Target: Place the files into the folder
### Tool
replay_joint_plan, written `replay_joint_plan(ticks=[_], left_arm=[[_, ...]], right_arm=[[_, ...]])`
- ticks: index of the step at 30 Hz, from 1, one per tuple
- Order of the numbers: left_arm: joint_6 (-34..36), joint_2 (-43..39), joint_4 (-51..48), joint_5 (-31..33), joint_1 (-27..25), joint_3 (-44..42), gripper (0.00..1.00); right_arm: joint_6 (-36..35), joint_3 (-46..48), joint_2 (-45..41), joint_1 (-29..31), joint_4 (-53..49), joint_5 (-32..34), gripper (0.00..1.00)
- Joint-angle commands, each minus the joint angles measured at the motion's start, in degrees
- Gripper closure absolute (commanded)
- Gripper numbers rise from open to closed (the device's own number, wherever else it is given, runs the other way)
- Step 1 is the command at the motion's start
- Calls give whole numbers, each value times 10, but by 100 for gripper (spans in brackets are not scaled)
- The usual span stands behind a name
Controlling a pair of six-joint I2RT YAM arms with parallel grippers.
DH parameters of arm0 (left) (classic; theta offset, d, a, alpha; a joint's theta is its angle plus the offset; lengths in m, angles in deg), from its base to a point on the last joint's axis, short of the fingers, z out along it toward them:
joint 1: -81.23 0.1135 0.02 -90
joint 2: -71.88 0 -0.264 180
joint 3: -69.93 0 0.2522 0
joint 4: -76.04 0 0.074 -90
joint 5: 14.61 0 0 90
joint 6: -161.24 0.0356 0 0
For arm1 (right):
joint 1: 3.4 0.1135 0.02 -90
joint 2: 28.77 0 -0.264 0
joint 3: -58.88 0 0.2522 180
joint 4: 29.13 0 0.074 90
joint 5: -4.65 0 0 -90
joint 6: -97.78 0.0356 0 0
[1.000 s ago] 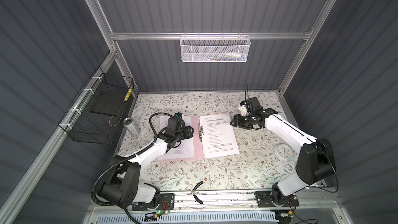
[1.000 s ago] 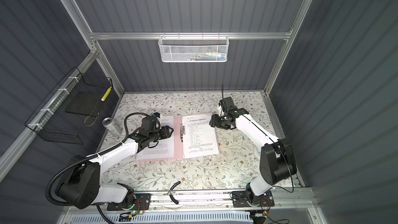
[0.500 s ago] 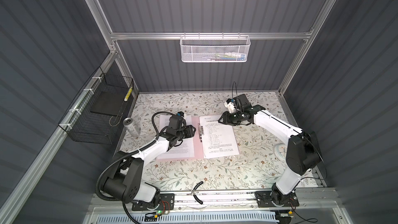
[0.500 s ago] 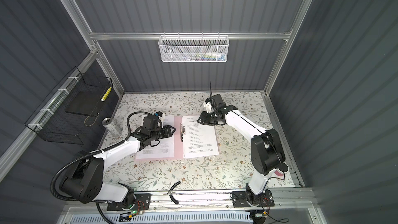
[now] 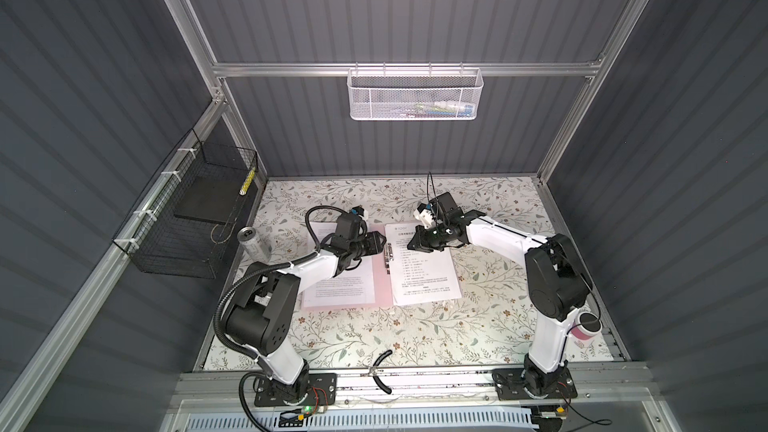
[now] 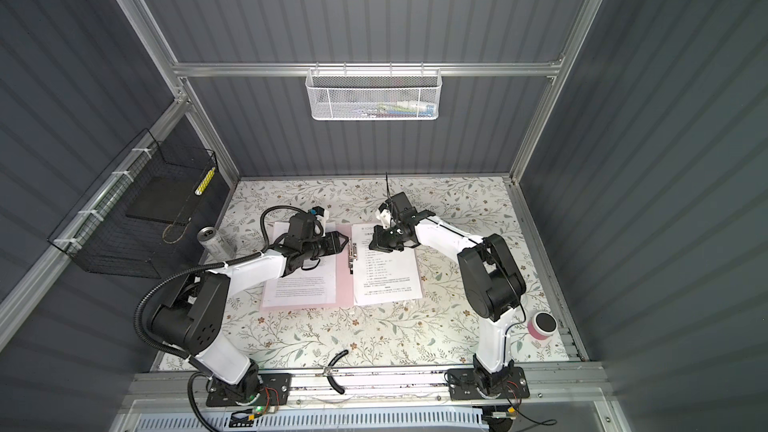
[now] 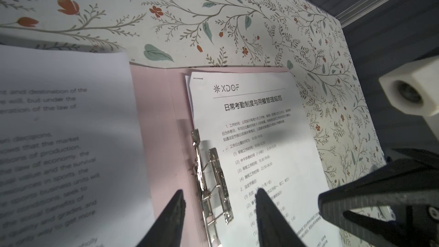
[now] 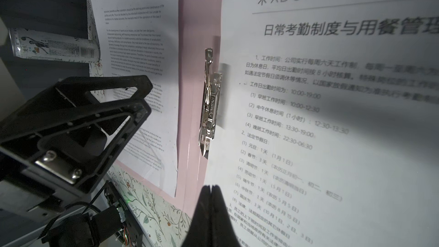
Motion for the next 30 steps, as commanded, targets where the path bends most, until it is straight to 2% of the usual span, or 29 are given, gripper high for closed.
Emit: replay_joint_plan(ticks=[1,13,30], left_arm=[[9,16,15,-14,4,24,50],[4,60,32,-21,4,42,50],[6,94,38,-25,4,56,51]], right_arm=[[4,-7,29,0,4,-6,100],[5,-25,87,-1,6,-13,100],[11,-11,111,-5,19,-18,100]])
